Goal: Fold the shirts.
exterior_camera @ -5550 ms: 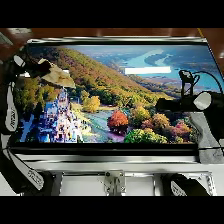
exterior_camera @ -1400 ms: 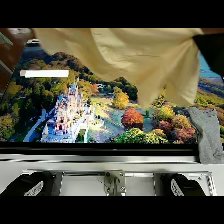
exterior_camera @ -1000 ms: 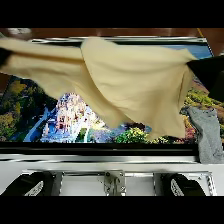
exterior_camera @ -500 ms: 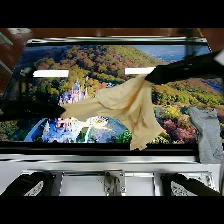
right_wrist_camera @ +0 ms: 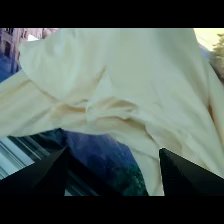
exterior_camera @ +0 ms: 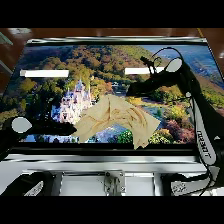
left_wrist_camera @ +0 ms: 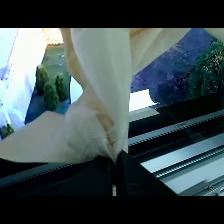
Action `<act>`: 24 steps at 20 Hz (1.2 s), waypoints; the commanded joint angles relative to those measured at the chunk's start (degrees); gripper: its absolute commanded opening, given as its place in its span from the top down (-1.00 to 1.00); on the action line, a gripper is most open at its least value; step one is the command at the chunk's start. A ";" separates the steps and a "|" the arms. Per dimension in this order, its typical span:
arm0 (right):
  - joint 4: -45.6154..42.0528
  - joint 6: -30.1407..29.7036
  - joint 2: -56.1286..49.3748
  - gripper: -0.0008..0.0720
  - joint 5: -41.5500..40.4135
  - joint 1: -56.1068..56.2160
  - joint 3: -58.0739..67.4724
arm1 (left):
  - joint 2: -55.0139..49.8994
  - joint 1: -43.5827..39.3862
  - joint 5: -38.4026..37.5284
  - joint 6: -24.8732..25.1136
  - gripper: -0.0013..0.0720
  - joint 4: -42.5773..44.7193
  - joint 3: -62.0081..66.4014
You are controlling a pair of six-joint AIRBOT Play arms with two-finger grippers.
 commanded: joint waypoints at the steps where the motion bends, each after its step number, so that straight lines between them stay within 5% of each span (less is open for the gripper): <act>1: -9.05 1.20 3.21 -0.88 15.30 -6.78 -0.07 | -0.07 0.00 0.98 0.04 0.86 -0.70 -1.16; 3: -15.52 5.16 6.67 -0.88 18.86 -12.26 -2.54 | -0.04 0.00 0.96 0.04 0.86 -1.75 -1.16; 5: -10.91 6.67 12.13 -0.88 17.59 -16.46 -11.56 | 0.00 -0.02 0.96 0.09 0.86 -2.43 -1.14; 11: 0.24 9.44 31.34 -0.88 -1.36 -13.84 -50.90 | 0.00 0.00 0.98 0.09 0.86 -2.43 -1.16; 13: -0.44 14.47 34.62 -0.88 -8.76 -9.99 -58.31 | 0.00 0.00 0.98 0.09 0.86 -2.43 -1.16; 24: -1.27 25.68 34.45 -0.72 -27.87 5.16 -62.40 | 0.00 0.00 2.80 0.22 0.86 -2.40 -1.16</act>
